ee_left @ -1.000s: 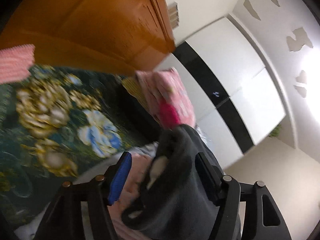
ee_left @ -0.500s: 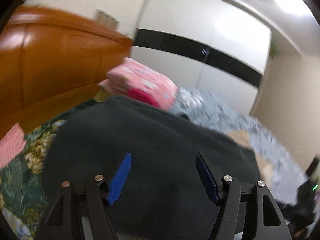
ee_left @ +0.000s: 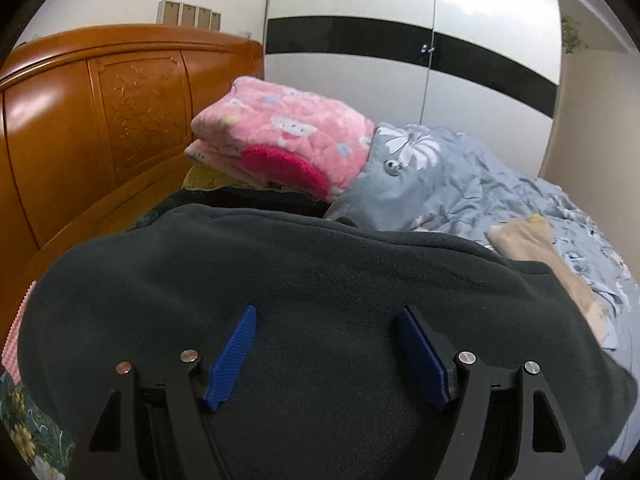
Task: Fold clothes
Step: 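Lower the jacket onto the pink and olive clothes stack and open both tools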
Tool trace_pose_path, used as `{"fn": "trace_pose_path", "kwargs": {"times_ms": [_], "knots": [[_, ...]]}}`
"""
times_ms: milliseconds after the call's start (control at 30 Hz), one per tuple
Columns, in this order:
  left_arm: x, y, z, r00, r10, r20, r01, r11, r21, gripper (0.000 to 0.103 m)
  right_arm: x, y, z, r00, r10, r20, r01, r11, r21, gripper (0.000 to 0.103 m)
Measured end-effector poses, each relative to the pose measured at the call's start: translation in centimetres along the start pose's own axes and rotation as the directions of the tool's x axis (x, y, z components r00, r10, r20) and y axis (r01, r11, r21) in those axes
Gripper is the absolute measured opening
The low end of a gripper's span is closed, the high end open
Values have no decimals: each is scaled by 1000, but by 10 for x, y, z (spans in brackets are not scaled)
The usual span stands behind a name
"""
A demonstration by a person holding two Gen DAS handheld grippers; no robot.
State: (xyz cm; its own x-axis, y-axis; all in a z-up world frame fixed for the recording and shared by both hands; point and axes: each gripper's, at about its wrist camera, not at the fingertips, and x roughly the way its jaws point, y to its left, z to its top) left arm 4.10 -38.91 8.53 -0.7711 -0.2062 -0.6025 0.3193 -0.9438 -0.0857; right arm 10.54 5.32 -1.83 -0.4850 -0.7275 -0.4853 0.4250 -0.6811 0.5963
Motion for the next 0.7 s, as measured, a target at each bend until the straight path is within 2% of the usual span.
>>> {"fn": "trace_pose_path", "kwargs": {"times_ms": [233,500,600,700], "knots": [[2,-7,-2,999,28,-14,-28,1000,-1,78,-7,-13,-21,1000,-15,-13,15,1000,-12,71],[-29,-14,-16,998,20,52,-21,1000,10,77,-23,-3,-35,1000,-15,5,16,997,-73,71],[-45,-14,-21,998,5,68,-5,1000,-1,78,-29,3,-38,1000,-22,14,24,995,-97,71],[-66,-13,-29,994,-41,104,43,999,-22,78,-36,12,-40,999,-32,26,35,989,-140,71]]}}
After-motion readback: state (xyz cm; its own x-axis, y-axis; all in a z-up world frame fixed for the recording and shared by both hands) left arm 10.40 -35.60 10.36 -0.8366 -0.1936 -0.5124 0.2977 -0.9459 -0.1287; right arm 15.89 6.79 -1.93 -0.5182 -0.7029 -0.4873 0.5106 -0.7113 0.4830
